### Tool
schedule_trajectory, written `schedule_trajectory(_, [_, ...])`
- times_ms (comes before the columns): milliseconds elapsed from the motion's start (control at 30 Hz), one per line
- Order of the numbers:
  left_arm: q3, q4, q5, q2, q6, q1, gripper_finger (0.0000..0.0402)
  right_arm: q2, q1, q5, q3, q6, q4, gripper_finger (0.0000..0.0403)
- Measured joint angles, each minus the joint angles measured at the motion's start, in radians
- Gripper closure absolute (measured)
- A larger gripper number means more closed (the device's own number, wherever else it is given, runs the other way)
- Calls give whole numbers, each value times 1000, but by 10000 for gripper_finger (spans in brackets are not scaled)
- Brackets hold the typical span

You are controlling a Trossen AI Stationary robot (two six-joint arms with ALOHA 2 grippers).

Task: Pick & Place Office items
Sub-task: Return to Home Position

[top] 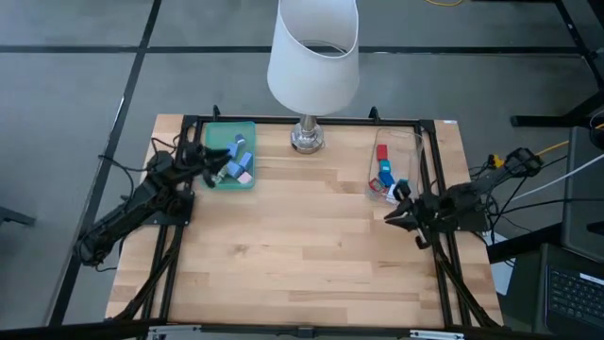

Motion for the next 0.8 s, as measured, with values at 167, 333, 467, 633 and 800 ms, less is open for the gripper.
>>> schedule_trajectory(167, [0,-31,-226,27,165,0,274,0,-13,96,0,-228,-99,350])
schedule_trajectory(333, [0,-49,-318,59,398,0,274,0,-13,164,0,-91,-283,350])
schedule_trajectory(467, [0,-52,-337,107,527,17,274,5,-13,41,1,23,-396,350])
schedule_trajectory(633, [0,-52,-334,180,509,71,274,6,-22,-168,4,-22,-425,350])
schedule_trajectory(800, [0,-52,-332,232,486,114,274,20,-32,-289,4,-16,-430,350])
